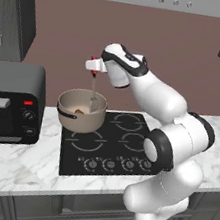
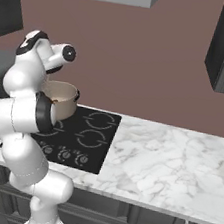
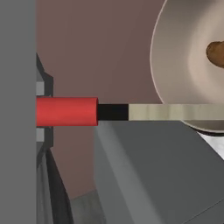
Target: Put the tomato and potato in the pot. Retrieve the spatula and lightly stir the vegetables in the pot.
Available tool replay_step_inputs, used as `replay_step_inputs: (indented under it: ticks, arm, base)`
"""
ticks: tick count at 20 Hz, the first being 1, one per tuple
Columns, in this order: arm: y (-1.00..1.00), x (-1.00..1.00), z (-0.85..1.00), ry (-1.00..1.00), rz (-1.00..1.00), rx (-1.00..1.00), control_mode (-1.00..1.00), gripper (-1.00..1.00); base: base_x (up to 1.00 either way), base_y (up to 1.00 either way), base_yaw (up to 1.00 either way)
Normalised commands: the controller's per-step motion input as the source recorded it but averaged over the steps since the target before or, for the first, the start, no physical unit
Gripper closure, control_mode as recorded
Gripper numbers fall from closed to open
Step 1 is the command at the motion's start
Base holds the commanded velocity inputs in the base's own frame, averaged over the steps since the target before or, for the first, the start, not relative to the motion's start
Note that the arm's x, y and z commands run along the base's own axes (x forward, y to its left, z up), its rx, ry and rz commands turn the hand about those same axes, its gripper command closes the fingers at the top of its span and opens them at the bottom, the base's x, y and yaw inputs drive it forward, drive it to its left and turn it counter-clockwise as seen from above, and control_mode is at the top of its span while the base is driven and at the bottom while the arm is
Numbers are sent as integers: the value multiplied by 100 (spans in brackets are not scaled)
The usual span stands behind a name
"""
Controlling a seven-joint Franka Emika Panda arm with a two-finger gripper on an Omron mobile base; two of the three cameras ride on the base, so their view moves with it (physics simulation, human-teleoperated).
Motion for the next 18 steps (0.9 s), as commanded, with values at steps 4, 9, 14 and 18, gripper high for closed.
replay_step_inputs:
  ticks: [4, 9, 14, 18]
  arm:
    - [12, 17, -7, -14, 0, 13, -100, 100]
    - [2, 37, -23, -14, 0, 10, -100, 100]
    - [0, 34, -22, -10, -5, 0, -100, 100]
    - [0, 18, -24, -2, -3, 0, -100, 100]
  base:
    - [0, 0, 0]
    - [0, 0, 0]
    - [0, 0, 0]
    - [0, 0, 0]
